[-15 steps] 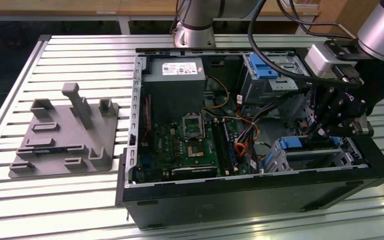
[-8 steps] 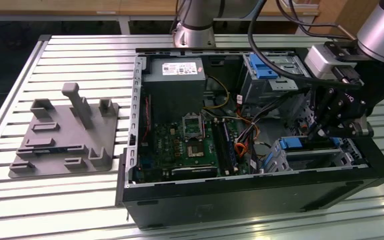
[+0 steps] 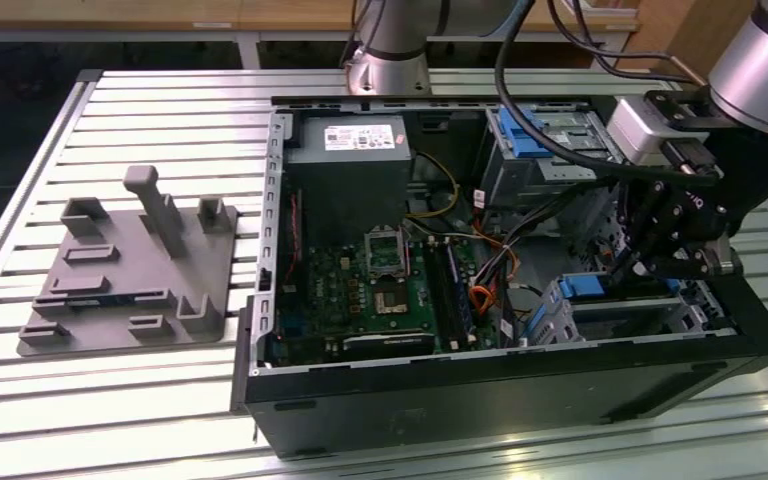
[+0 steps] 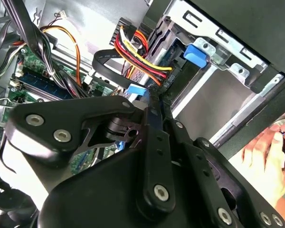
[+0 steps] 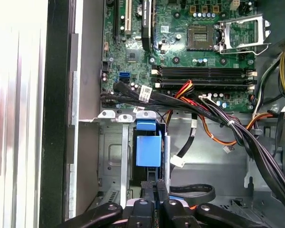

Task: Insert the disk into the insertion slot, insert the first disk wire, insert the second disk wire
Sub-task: 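Insert the second disk wire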

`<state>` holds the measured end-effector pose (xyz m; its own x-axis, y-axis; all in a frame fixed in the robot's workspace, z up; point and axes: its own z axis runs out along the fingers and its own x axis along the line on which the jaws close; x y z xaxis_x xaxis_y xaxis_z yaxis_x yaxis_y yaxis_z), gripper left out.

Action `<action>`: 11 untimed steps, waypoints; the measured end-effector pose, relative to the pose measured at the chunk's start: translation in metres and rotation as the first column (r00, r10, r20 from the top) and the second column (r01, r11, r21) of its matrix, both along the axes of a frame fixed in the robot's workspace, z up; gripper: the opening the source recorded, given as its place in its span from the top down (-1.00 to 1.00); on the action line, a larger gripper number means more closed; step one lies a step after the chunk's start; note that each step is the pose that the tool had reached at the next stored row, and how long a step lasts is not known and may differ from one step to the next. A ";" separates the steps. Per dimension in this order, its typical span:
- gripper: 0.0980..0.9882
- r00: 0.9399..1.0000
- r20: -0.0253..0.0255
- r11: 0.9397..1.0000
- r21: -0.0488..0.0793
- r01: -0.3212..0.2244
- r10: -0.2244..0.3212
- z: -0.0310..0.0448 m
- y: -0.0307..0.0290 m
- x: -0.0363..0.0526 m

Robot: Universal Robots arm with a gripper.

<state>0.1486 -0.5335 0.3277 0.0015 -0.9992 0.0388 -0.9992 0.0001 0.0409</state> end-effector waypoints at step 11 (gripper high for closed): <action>0.46 1.000 0.003 1.000 0.001 -0.001 0.001 0.0331 0.0011 -0.0008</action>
